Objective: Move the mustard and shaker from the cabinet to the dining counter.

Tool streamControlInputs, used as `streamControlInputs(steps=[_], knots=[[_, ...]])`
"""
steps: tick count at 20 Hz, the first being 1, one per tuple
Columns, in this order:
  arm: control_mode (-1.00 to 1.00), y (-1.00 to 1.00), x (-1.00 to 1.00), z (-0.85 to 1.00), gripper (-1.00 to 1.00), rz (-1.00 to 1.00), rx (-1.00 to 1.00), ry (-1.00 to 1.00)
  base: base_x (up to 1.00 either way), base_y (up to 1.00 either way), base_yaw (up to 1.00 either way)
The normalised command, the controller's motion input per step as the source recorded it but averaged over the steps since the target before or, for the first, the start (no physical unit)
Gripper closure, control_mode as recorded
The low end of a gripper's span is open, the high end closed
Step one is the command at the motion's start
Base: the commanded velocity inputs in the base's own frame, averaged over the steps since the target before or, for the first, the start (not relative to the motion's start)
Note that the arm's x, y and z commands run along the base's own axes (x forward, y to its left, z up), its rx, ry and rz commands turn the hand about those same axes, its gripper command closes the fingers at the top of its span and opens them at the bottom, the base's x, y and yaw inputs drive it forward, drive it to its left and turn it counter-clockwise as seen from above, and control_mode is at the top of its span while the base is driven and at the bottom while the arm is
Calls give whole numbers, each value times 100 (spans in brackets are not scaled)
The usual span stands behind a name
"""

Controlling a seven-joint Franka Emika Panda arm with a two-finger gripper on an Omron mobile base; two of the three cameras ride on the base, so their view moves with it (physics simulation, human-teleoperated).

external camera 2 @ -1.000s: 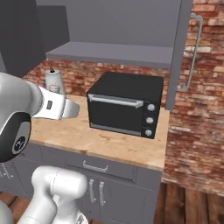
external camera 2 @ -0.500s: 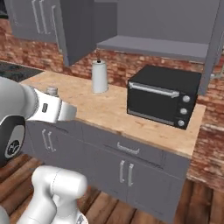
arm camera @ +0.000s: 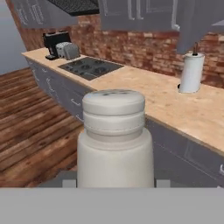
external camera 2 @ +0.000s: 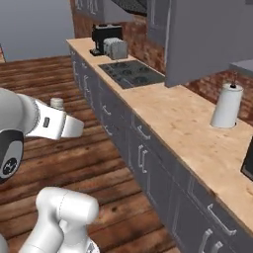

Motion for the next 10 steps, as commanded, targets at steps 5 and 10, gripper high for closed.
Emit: streamControlInputs(steps=[5,10], knots=[[100,0,0,0,100,0,0,0,-5,0,100],[100,0,0,0,100,0,0,0,-4,0,100]])
